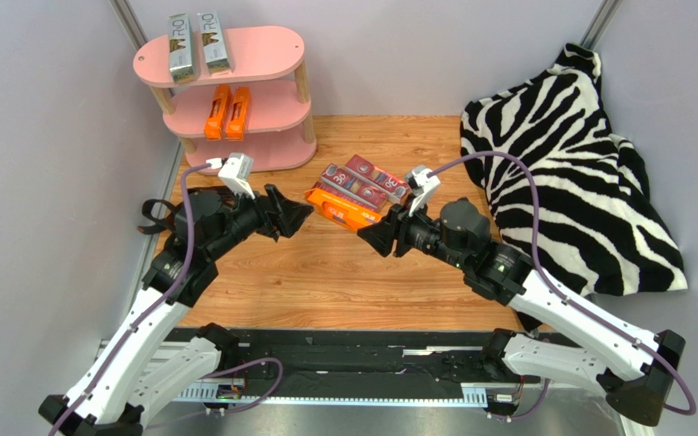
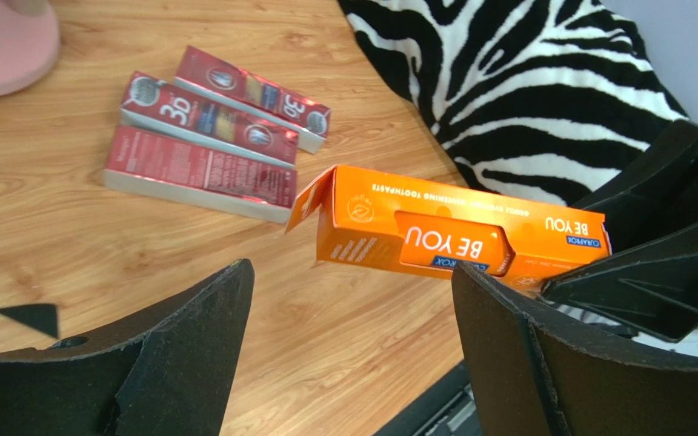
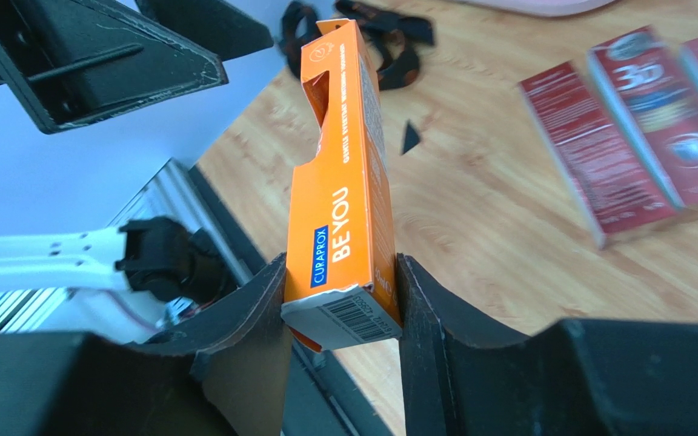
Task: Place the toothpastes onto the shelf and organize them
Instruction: Pick up the toothpaste from the center of the board.
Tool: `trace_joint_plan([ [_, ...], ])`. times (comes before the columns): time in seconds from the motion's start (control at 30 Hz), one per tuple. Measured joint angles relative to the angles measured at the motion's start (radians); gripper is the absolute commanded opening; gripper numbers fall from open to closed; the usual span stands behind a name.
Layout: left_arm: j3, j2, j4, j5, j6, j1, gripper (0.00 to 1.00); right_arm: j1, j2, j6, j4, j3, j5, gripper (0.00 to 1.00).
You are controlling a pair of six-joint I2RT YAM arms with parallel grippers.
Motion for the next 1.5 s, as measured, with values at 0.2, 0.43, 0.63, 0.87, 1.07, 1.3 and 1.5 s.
trace_joint_plan([
  [0.2, -0.03, -0.163, -0.107, -0.088, 0.082, 0.0, 0.99, -0.094, 0.098, 0.039, 0.014, 0.045, -0.281, 0.37],
  [0.43, -0.026, -0.294, -0.191, -0.15, 0.121, 0.0, 0.99, -0.253, 0.249, 0.189, 0.205, 0.046, -0.726, 0.37],
  [0.63, -0.055, -0.276, -0.18, -0.058, 0.156, 0.0, 0.99, -0.303, 0.376, 0.416, 0.485, 0.044, -0.991, 0.38],
  [0.87, -0.066, -0.256, -0.123, 0.077, 0.19, 0.0, 0.99, -0.317, 0.446, 0.676, 0.848, -0.003, -1.135, 0.39],
  [1.07, -0.066, -0.255, -0.076, 0.193, 0.194, 0.0, 0.91, -0.321, 0.46, 0.749, 0.975, -0.005, -1.197, 0.39],
  [1.3, -0.066, -0.256, -0.04, 0.309, 0.182, 0.0, 0.85, -0.332, 0.495, 0.772, 1.046, -0.001, -1.257, 0.39],
  [1.5, -0.066, -0.256, -0.016, 0.413, 0.166, 0.0, 0.75, -0.364, 0.538, 0.79, 1.089, 0.005, -1.298, 0.39],
])
